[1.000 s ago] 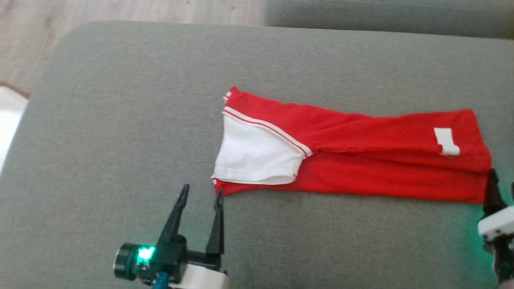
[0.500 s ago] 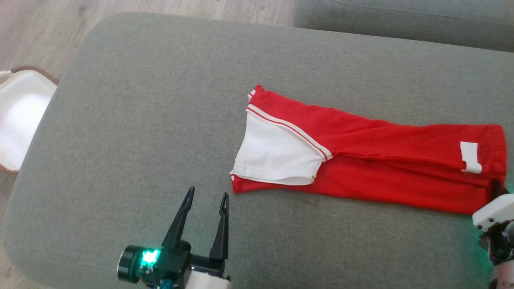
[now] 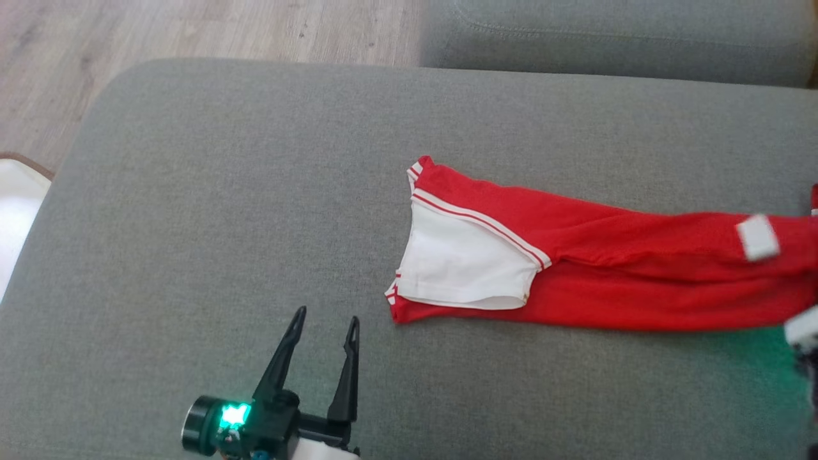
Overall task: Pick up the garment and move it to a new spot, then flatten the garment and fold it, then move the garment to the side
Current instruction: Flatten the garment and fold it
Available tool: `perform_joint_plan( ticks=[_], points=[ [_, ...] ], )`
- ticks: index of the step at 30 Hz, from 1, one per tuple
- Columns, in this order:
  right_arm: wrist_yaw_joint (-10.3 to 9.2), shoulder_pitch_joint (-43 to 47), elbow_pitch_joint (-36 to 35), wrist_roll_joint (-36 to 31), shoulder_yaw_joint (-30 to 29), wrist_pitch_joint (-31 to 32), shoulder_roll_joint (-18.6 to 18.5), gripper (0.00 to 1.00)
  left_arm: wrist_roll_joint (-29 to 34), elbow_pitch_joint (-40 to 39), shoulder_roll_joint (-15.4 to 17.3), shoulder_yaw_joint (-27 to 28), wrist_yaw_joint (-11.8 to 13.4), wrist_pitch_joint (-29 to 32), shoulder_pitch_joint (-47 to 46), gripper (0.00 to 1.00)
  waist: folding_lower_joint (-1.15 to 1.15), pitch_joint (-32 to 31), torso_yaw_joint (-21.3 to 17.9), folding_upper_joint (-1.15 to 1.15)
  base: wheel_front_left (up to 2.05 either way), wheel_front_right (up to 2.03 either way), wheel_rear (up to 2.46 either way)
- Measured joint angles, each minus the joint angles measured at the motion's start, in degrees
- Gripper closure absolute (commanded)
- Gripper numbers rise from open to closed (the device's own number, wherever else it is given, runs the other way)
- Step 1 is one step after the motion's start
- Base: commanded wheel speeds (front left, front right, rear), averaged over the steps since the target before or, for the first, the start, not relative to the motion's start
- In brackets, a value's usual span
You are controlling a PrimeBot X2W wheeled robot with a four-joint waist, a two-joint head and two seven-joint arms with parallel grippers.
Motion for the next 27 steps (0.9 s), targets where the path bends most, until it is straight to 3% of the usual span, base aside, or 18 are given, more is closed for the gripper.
perform_joint_plan(
  ticks=[7, 11, 22, 27],
  points=[
    [0.00, 0.1, -13.5, 5.5, 10.2, 2.7, 4.8, 1.00, 1.0, 0.8, -0.8, 0.3, -1.5, 0.0, 0.3, 0.00, 0.00, -0.8, 1.1, 0.00, 0.00, 0.00, 0.00],
    [0.00, 0.1, -17.5, 6.3, 17.2, 3.7, 6.4, 1.00, 1.2, 1.3, -1.5, 0.5, -2.1, 0.0, 1.0, 0.00, 0.00, -0.8, 2.7, 0.00, 0.00, 0.00, 0.00],
    [0.00, -1.6, -12.9, 12.4, 37.2, 4.3, 7.2, 1.00, 2.3, 2.3, -2.5, 1.6, -3.8, 0.0, 1.0, 0.00, 0.00, -0.5, 7.7, 0.00, 0.00, 0.00, 0.00],
    [0.00, -4.4, -8.6, 14.8, 42.7, 1.8, 7.2, 1.00, 2.4, 2.7, -3.2, 1.8, -4.2, 0.0, 1.0, 0.00, 0.00, -0.4, 9.1, 0.00, 0.00, 0.00, 0.00]
  ],
)
